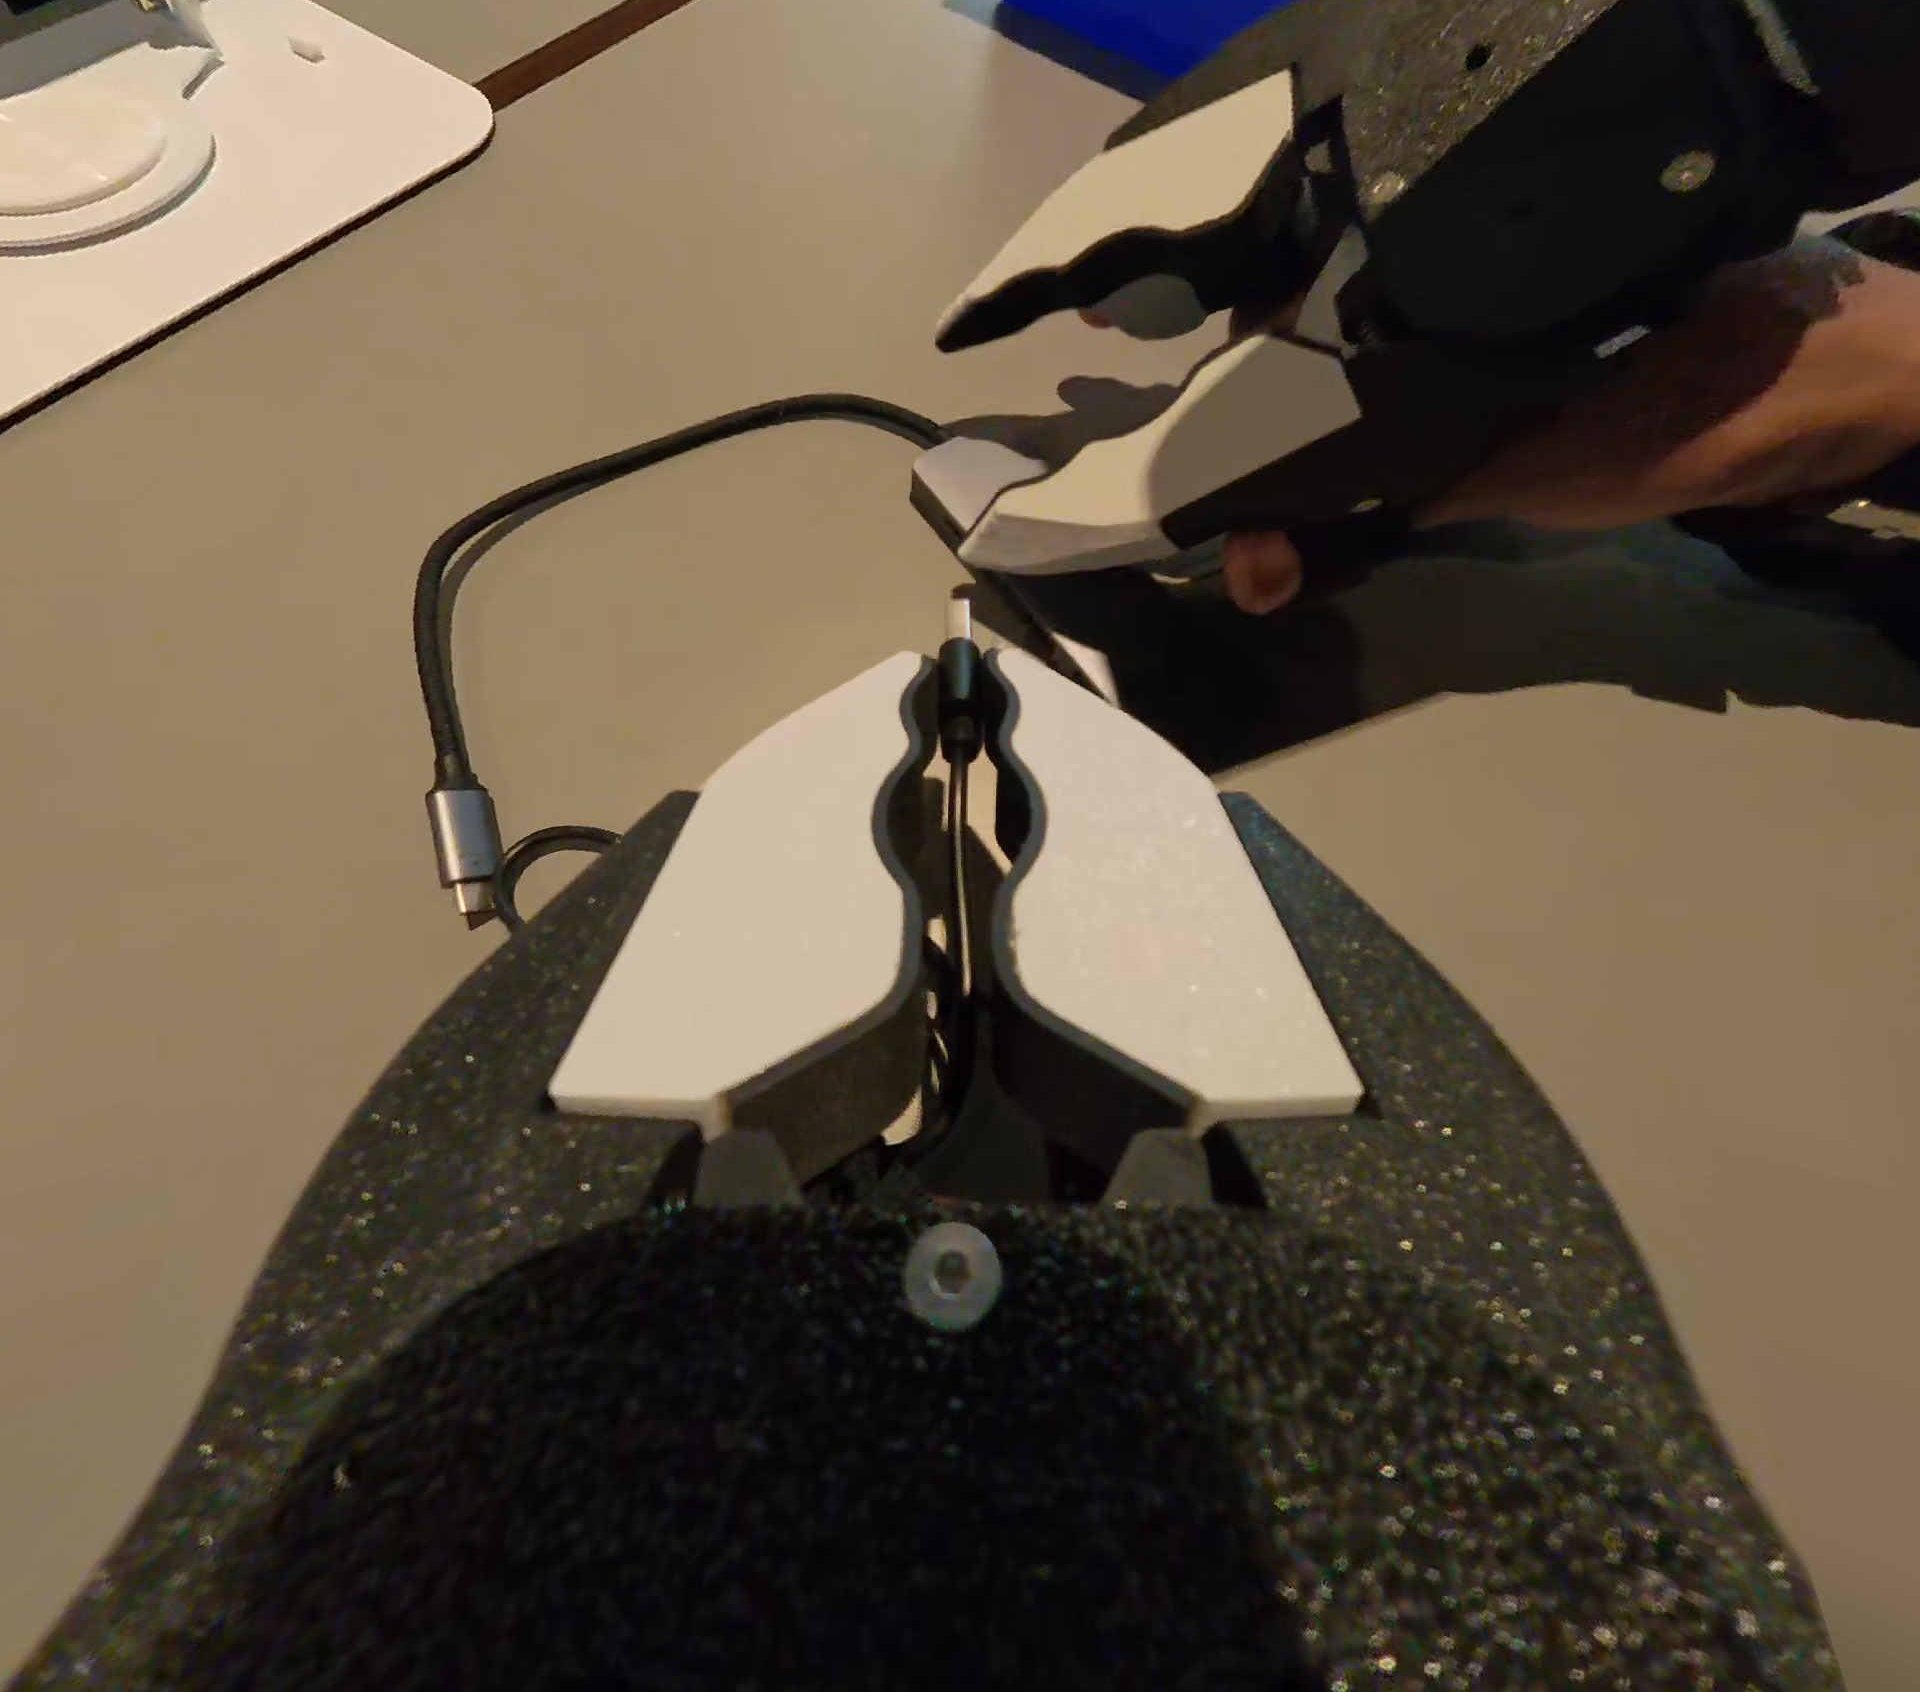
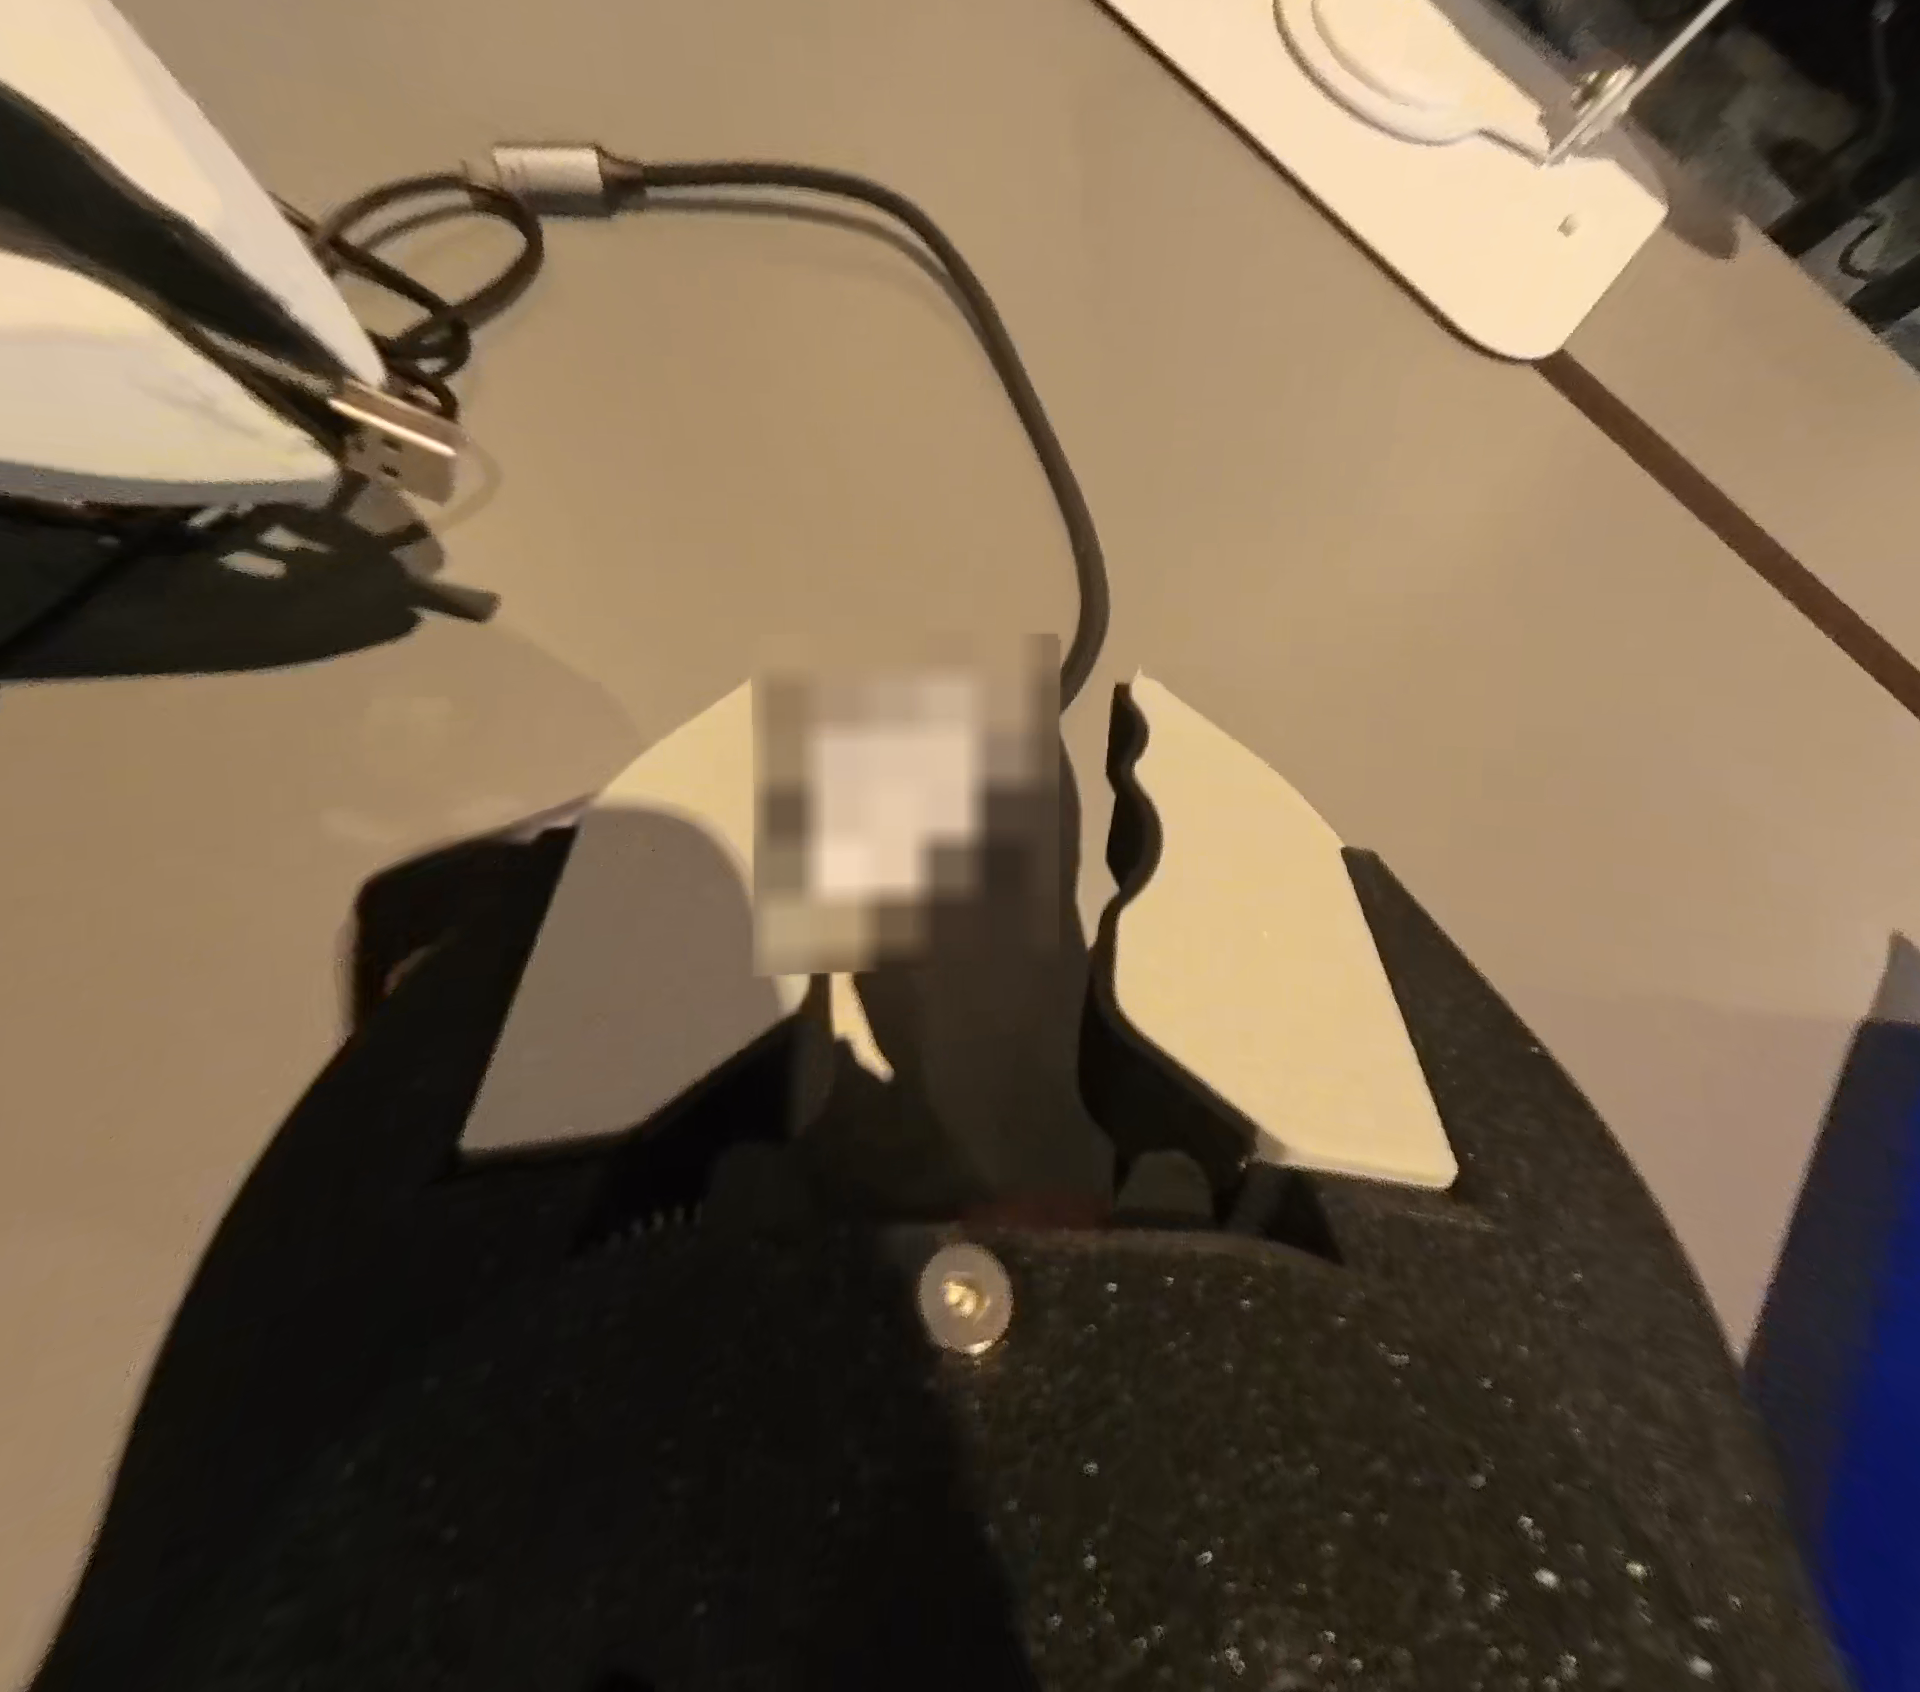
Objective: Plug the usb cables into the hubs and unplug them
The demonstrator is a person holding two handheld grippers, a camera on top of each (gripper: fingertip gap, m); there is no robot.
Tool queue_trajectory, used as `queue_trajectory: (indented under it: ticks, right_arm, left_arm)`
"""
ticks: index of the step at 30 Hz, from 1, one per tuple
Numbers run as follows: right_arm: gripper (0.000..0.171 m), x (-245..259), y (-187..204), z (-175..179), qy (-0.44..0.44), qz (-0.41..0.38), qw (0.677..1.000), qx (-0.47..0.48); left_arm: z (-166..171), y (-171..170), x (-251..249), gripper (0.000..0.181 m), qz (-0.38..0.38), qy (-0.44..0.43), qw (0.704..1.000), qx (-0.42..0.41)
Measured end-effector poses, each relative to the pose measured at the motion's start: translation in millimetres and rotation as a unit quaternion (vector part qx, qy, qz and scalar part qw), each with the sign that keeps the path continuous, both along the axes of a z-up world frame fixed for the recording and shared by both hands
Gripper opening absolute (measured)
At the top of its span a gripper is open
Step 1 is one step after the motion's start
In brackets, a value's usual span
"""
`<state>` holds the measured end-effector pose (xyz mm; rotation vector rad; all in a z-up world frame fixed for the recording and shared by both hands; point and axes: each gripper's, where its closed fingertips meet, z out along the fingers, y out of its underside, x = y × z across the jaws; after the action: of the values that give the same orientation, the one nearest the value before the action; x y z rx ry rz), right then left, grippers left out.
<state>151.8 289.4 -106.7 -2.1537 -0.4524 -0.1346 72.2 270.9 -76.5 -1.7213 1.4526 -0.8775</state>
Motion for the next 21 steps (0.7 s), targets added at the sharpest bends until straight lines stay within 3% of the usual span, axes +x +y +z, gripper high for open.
queue_trajectory:
  ticks: [15,21]
  right_arm:
    - [0.059,-8,-16,-8,0.015,0.039,0.998,-0.044]
    - [0.071,-15,-28,24,0.041,0.072,0.997,-0.006]
  left_arm:
    - [-1,-1,0,0.007,-0.004,0.005,1.000,0.002]
    - [2,1,-2,0.007,-0.001,0.000,1.000,0.002]
